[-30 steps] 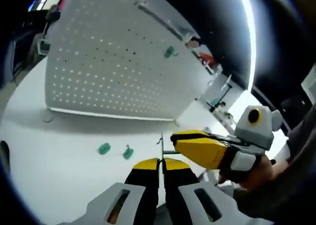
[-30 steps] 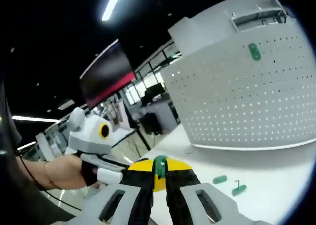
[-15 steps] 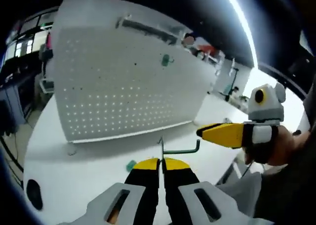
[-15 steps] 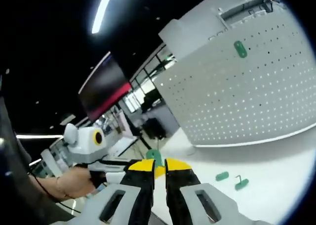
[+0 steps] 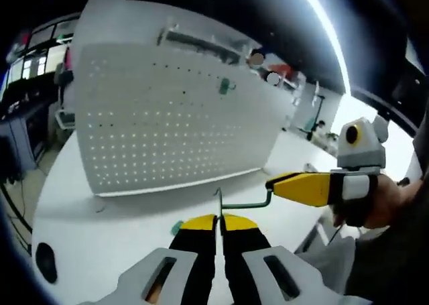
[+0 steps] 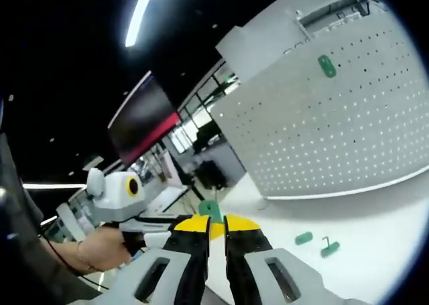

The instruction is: Insert the hook assembly into the mounting plate slot until the hook locks in place.

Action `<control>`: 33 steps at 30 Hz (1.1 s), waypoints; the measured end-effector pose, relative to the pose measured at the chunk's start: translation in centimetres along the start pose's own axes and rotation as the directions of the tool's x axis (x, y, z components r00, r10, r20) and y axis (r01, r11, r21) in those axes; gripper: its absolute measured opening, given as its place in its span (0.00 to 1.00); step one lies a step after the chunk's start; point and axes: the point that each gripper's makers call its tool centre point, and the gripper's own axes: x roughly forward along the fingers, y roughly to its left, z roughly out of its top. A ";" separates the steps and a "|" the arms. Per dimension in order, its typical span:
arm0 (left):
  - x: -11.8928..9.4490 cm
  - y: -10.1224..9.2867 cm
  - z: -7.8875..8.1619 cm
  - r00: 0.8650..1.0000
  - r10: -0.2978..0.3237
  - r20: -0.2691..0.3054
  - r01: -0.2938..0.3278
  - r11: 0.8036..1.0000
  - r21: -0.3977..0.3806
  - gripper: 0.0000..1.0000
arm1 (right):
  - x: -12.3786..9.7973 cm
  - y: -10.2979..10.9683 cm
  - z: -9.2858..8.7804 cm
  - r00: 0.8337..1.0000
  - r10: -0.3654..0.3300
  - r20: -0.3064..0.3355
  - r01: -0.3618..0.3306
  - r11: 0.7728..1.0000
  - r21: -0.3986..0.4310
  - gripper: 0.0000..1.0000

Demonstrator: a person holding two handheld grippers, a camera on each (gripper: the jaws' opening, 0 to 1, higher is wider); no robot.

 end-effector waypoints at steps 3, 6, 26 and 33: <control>0.0 0.1 0.0 1.000 0.003 0.003 -0.003 1.000 -0.008 0.02 | -0.1 0.1 -0.1 1.000 0.001 -0.006 -0.001 1.000 -0.004 0.05; -0.1 0.2 0.0 1.000 0.005 0.006 -0.005 1.000 -0.012 0.02 | -0.1 0.2 -0.3 1.000 0.007 -0.008 -0.007 1.000 0.005 0.06; 0.5 -2.5 0.9 0.998 -0.052 0.038 0.049 0.996 0.080 0.02 | 0.7 0.6 -0.2 1.000 0.018 0.001 -0.018 0.997 0.071 0.07; 0.3 -3.5 1.4 0.997 -0.064 0.049 0.058 0.992 0.115 0.02 | 0.5 0.8 0.1 1.000 0.021 0.014 -0.022 0.996 0.087 0.07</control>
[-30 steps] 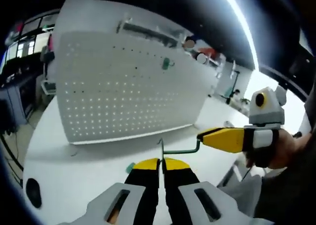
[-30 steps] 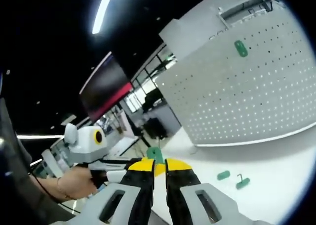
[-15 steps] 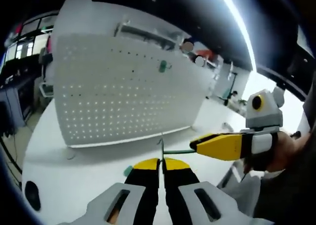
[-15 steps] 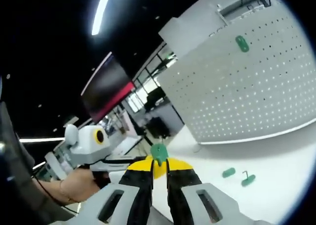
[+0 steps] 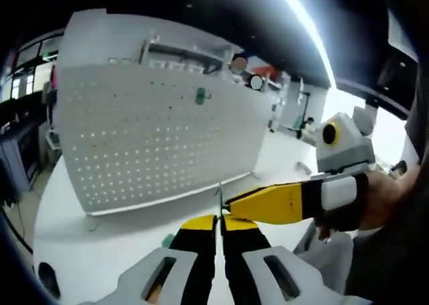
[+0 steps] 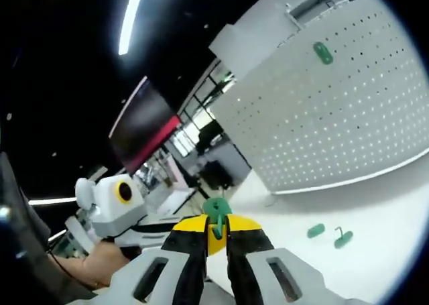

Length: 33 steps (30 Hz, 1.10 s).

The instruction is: Insert the hook assembly into the mounting plate slot until the hook locks in place.

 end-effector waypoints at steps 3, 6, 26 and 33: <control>0.0 -0.2 0.4 1.000 0.005 0.008 -0.006 1.000 0.031 0.02 | -0.1 -0.1 0.3 1.000 0.001 0.010 -0.001 1.000 0.012 0.07; 0.0 -0.1 0.4 1.000 0.012 0.002 -0.012 0.998 0.058 0.02 | -0.1 0.0 0.2 1.000 0.010 0.008 -0.011 0.999 0.034 0.05; 0.2 -0.4 0.8 1.000 -0.002 0.031 0.002 1.000 0.011 0.03 | -0.5 -0.1 0.9 0.999 -0.050 0.023 0.051 0.997 -0.062 0.00; 0.3 -0.3 0.1 1.000 -0.004 0.004 0.003 0.997 0.072 0.06 | -0.4 -0.1 1.4 0.998 -0.045 0.039 0.048 0.995 -0.085 0.00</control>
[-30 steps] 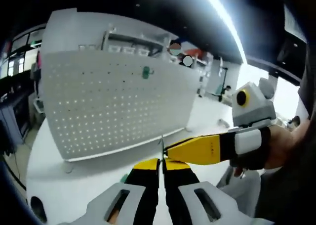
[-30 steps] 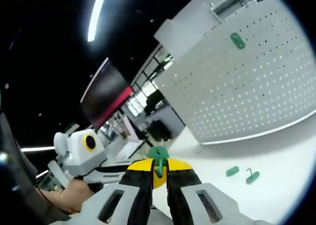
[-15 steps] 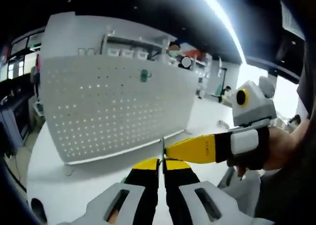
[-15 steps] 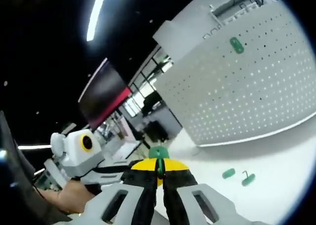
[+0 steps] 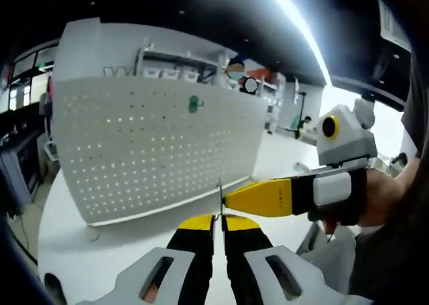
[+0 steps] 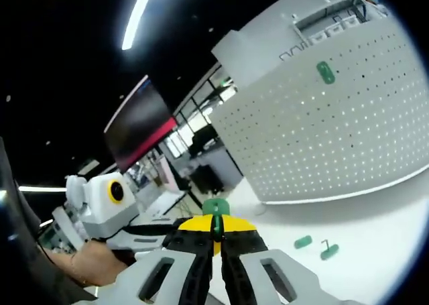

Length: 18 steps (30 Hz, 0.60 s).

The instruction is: Insert the hook assembly into the mounting plate slot until the hook locks in place.

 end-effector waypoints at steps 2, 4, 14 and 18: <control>0.1 -0.1 -0.3 1.000 -0.006 -0.007 0.006 1.000 0.006 0.15 | 0.1 0.0 0.2 1.000 0.007 0.003 -0.007 1.000 0.006 0.00; 0.3 -1.3 0.2 0.997 -0.072 0.025 0.073 0.997 -0.023 0.33 | 0.1 -0.2 0.3 1.000 -0.004 -0.001 0.004 1.000 -0.026 0.00; 0.4 -1.6 0.1 0.995 -0.098 0.029 0.099 0.995 -0.027 0.69 | 0.1 -0.6 0.2 1.000 -0.011 -0.025 0.009 0.997 -0.076 0.00; 0.3 -1.4 -0.1 0.995 -0.098 0.029 0.098 0.995 -0.026 0.76 | 0.1 -0.8 0.0 0.999 -0.008 -0.043 0.005 0.997 -0.077 0.00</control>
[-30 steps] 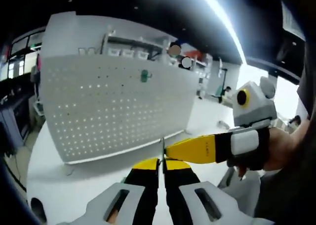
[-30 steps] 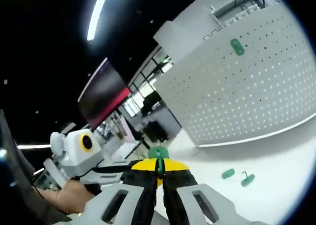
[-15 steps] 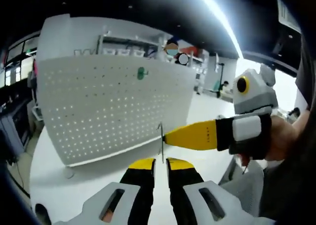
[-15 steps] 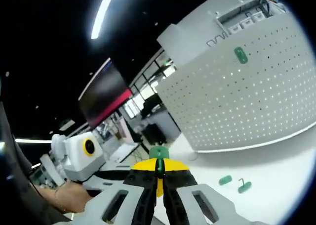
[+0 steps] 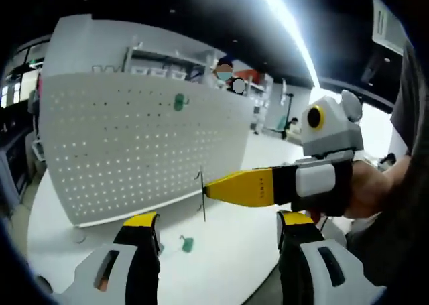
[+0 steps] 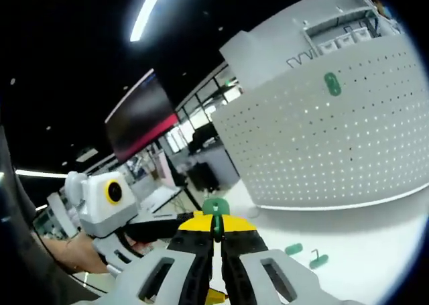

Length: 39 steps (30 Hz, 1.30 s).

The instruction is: Insert the hook assembly into the mounting plate slot until the hook locks in place.

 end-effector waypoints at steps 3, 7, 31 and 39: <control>0.0 0.1 -0.3 1.000 -0.010 0.002 0.010 0.998 -0.060 0.84 | 0.0 -0.2 0.0 1.000 -0.004 -0.004 0.004 1.000 -0.006 0.00; -0.2 0.1 -0.4 1.000 -0.005 0.005 0.005 0.998 -0.055 0.87 | 0.0 -0.5 0.1 1.000 -0.012 -0.007 0.012 0.999 -0.030 0.00; -0.3 0.3 0.5 0.998 0.006 0.058 0.003 0.989 -0.150 1.00 | 0.3 -5.4 2.7 0.985 -0.170 0.039 0.174 0.963 -0.206 0.00; -0.3 0.7 0.5 0.997 0.041 0.066 -0.033 0.993 -0.113 1.00 | 0.3 -8.6 5.8 0.966 -0.236 0.105 0.253 0.947 -0.198 0.00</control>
